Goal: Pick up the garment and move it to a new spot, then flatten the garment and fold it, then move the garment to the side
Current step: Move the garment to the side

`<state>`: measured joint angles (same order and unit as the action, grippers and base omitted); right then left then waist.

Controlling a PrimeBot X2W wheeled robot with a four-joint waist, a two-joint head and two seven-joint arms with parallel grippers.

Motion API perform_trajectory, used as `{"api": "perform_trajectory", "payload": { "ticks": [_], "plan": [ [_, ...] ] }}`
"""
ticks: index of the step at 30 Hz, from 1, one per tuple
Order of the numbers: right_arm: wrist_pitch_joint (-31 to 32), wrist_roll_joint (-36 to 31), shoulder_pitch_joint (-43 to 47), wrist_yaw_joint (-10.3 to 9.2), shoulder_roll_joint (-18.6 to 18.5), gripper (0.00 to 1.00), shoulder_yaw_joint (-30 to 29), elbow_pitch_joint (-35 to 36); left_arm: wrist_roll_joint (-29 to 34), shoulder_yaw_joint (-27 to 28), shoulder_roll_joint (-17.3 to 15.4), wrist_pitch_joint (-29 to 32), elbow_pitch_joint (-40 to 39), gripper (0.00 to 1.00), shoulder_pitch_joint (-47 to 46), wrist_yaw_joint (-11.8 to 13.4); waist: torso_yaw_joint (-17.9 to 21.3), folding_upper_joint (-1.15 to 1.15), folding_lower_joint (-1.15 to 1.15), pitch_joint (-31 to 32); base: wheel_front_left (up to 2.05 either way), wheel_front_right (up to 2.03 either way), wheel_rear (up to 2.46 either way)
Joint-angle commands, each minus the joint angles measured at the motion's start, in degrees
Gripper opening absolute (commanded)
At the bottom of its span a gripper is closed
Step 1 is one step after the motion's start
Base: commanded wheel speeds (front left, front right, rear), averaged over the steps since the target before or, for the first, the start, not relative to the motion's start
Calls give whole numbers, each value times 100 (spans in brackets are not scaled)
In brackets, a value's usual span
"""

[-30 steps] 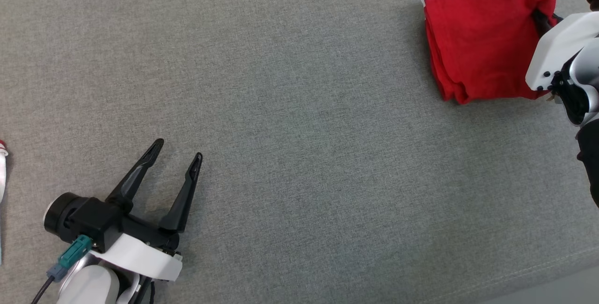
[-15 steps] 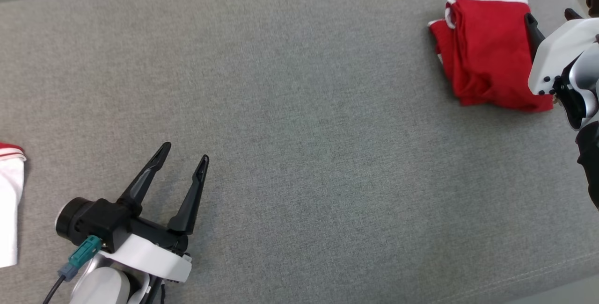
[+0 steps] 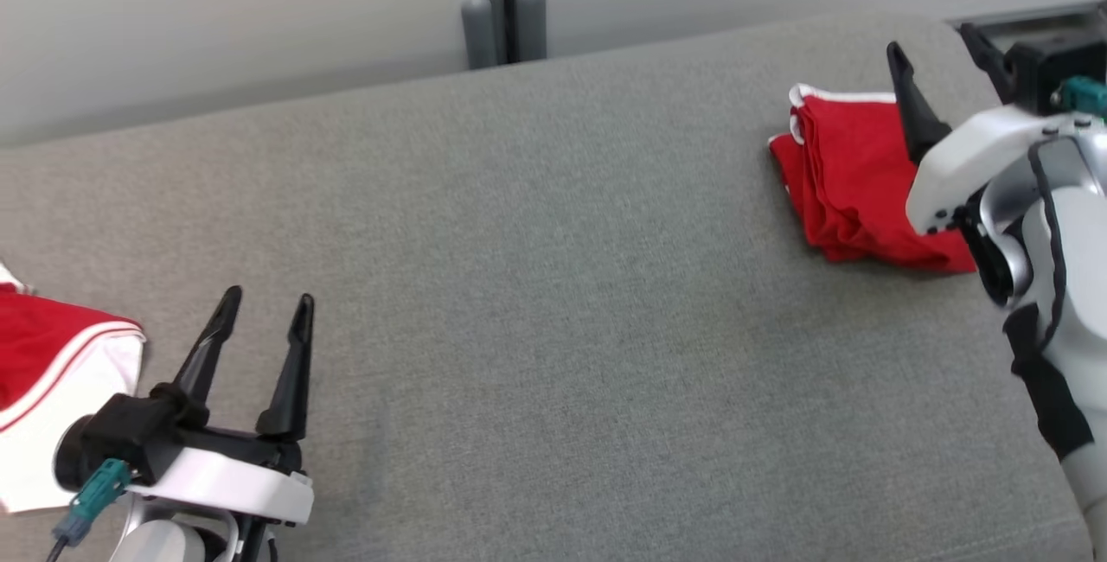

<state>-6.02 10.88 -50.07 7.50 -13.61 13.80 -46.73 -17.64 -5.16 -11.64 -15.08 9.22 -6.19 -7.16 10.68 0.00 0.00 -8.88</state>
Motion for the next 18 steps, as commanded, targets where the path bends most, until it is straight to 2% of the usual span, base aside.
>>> {"api": "perform_trajectory", "payload": {
  "ticks": [1,4,8,15,18],
  "plan": [
    [-110,115,288,-1,-100,100,58,225,59,133,36,-10,2,100,77,22,-149,0,0,269,0,0,0],
    [-262,241,785,-1,-173,100,58,709,100,316,119,-9,17,100,137,16,-287,0,0,438,0,0,0],
    [-446,351,1636,-1,-247,100,-315,1368,185,428,323,-10,23,100,258,5,-521,0,0,672,0,0,0],
    [-599,520,2915,-1,4,100,-901,2283,247,567,515,-9,121,100,406,-10,-776,0,0,870,0,0,0],
    [-665,604,3474,0,153,100,-896,2681,297,674,585,-10,157,100,450,-14,-896,0,0,887,0,0,0]
  ]
}}
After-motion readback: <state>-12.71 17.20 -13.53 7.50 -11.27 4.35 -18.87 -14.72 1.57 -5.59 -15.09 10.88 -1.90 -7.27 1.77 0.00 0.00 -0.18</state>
